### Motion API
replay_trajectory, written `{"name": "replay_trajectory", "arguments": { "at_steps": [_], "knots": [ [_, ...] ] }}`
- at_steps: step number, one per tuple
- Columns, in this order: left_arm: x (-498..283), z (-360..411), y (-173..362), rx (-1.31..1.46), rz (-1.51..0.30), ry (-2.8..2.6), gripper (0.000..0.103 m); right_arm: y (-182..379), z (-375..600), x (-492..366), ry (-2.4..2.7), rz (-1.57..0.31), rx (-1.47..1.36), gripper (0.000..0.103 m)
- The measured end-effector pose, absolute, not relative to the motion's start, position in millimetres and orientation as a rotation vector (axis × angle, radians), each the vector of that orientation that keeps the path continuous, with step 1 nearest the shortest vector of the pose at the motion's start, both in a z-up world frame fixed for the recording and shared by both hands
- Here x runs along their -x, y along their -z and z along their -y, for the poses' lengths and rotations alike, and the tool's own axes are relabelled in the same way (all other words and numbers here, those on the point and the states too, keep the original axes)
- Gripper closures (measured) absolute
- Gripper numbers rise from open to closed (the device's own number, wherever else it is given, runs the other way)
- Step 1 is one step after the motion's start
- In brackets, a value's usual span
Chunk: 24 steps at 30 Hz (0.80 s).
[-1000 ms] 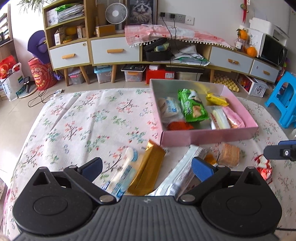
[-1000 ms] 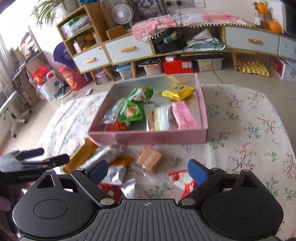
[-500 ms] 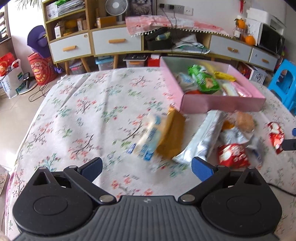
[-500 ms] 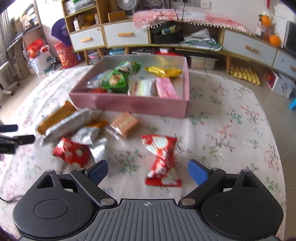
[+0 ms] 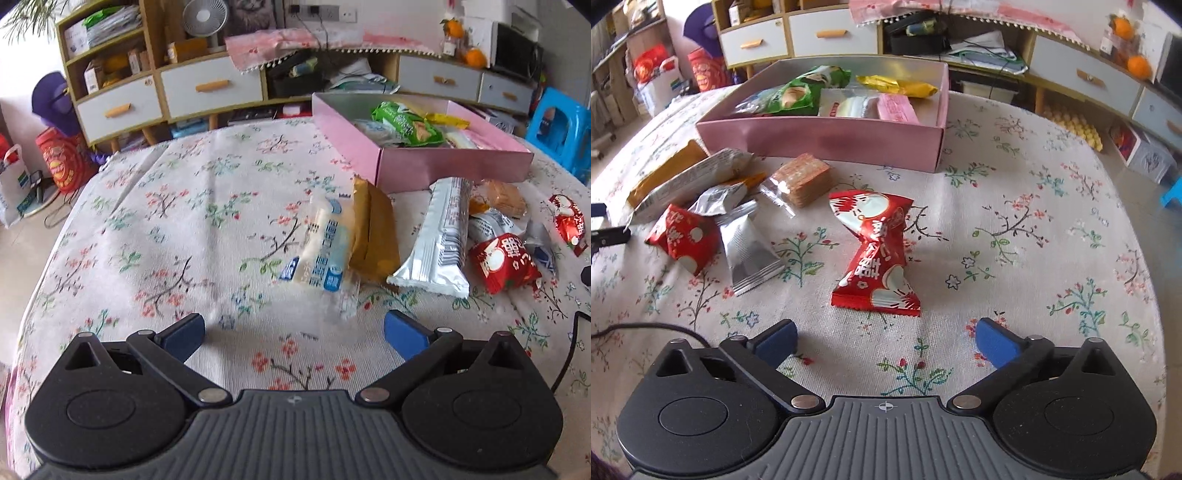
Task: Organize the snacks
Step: 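Grasp another white milk bar with the left tool while the right tool grasps the red candy packet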
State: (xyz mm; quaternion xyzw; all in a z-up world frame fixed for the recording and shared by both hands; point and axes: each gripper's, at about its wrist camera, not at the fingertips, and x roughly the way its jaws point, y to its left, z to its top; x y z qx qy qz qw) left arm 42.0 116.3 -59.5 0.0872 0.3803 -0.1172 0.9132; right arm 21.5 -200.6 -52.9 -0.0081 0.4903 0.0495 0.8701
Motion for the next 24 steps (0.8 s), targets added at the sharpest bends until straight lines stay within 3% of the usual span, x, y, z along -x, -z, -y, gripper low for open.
{"name": "replay_trajectory", "arguments": {
  "at_steps": [6,11,16,24],
  "knots": [
    [-53,-108,60,-0.201,-0.738,0.270,0.004,57,202,-25,-0.137,-0.950,0.033,0.000],
    [-53,-102,58,-0.222,-0.697,0.319,0.037,59,202,-31,-0.150,-0.928,0.036,0.000],
    [-46,-100,57,-0.258,-0.678,0.342,0.061,59,202,-34,-0.150,-0.924,0.036,0.000],
    [-47,-117,53,-0.239,-0.717,0.236,0.067,59,202,-35,-0.146,-0.914,0.044,0.000]
  ]
}}
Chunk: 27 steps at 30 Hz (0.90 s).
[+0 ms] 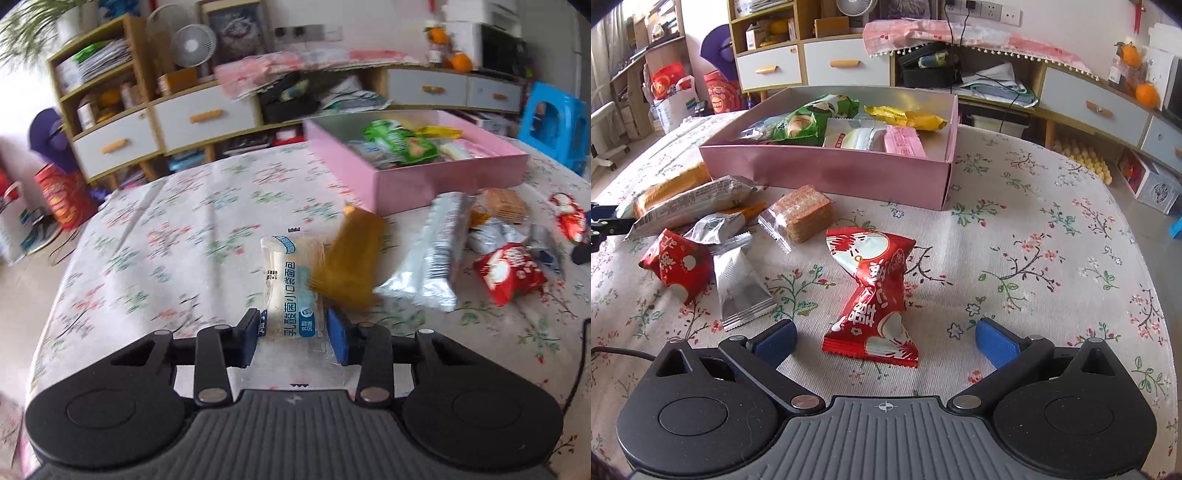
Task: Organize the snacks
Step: 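Grasp another white milk bar with the left tool while the right tool grasps the red candy packet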
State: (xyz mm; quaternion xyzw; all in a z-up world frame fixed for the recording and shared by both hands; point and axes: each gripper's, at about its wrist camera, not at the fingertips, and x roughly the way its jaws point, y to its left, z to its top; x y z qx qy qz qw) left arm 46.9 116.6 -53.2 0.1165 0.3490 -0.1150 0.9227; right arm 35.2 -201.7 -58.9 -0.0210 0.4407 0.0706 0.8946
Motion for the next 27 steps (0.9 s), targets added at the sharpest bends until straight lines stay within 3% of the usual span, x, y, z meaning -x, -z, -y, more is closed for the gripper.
{"name": "replay_trajectory", "arguments": {
  "at_steps": [6,14,21,27],
  "knots": [
    [-46,-126,51,-0.235,-0.747,0.169,0.064,58,202,-38,-0.120,-0.904,0.050,0.002],
    [-59,-133,53,-0.151,-0.752,0.123,0.039,57,209,-45,-0.059,-0.899,0.018,0.003],
    [-66,-127,52,-0.127,-0.757,0.111,0.041,56,200,-48,-0.077,-0.900,0.022,0.012],
    [-67,-124,51,-0.119,-0.759,0.119,0.053,53,198,-49,-0.087,-0.901,0.009,0.029]
  ]
}}
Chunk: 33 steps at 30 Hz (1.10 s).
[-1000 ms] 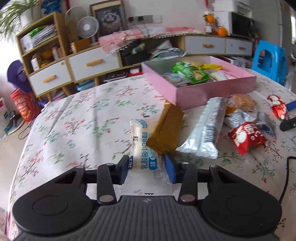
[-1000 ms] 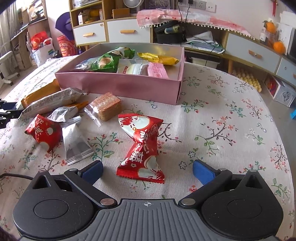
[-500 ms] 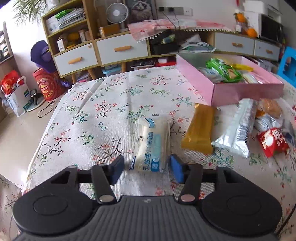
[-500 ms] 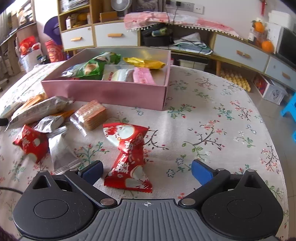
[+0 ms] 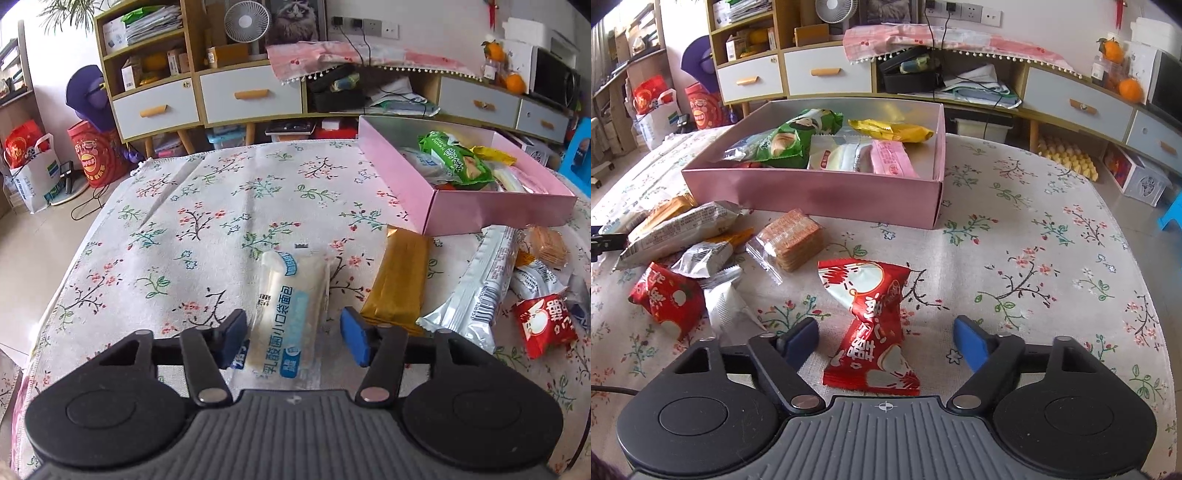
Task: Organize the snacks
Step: 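Grasp another white milk bar with the left tool while the right tool grasps the red candy packet, then carry the milk bar and red candy packet over the pink box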
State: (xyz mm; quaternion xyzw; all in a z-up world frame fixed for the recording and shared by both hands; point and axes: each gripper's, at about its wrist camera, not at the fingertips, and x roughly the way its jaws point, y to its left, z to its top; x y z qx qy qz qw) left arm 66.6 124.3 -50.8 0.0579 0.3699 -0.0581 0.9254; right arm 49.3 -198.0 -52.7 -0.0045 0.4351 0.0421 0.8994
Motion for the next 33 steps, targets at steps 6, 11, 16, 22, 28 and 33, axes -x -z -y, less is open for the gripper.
{"name": "replay_trajectory", "arguments": {
  "at_steps": [6,11,16,22,28,33],
  "knots": [
    [-70,-121,48,-0.092,-0.797,0.108,0.061,49,203,-50,-0.060,-0.896,-0.019,0.060],
    [-73,-124,46,-0.042,-0.828,0.092,0.066,46,208,-53,-0.035,-0.906,-0.055,0.075],
    [-77,-123,42,0.009,-0.851,0.102,0.072,43,212,-55,-0.032,-0.921,-0.094,0.075],
    [-83,-132,37,0.165,-0.895,0.086,0.074,37,216,-61,-0.020,-0.944,-0.157,0.075],
    [-87,-138,30,0.294,-0.908,0.083,0.075,30,222,-67,-0.007,-0.977,-0.253,0.075],
    [-90,-132,18,0.325,-0.881,0.093,0.075,22,224,-74,0.000,-0.984,-0.313,0.075]
  ]
}}
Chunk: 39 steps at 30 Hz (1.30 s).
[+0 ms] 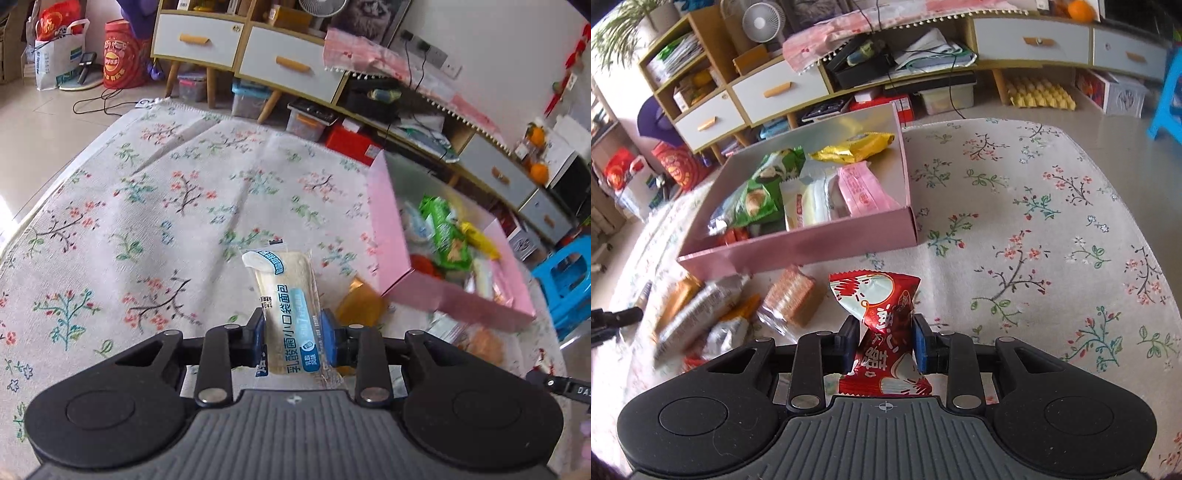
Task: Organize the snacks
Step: 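Carry the milk bar and red candy packet over the pink box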
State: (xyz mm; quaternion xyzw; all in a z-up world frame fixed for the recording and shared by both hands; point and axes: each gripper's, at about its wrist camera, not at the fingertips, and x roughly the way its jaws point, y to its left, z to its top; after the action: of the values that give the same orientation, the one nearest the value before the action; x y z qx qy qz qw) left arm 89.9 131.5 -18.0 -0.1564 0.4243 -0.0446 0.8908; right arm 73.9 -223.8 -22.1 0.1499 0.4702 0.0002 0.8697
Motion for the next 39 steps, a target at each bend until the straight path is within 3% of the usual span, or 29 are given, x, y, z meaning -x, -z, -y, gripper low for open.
{"name": "replay_trajectory", "arguments": {
  "at_steps": [17,23,39],
  "knots": [
    [-118,-52,-5,0.371,-0.801,0.185,0.075,-6,221,-113,-0.008,-0.908,-0.497,0.075],
    [-137,-21,-5,0.264,-0.792,0.206,0.075,-8,230,-130,-0.006,-0.884,-0.562,0.075],
    [-154,2,14,0.215,-0.710,0.185,0.075,8,243,-163,-0.054,-0.801,-0.564,0.074]
  ]
}}
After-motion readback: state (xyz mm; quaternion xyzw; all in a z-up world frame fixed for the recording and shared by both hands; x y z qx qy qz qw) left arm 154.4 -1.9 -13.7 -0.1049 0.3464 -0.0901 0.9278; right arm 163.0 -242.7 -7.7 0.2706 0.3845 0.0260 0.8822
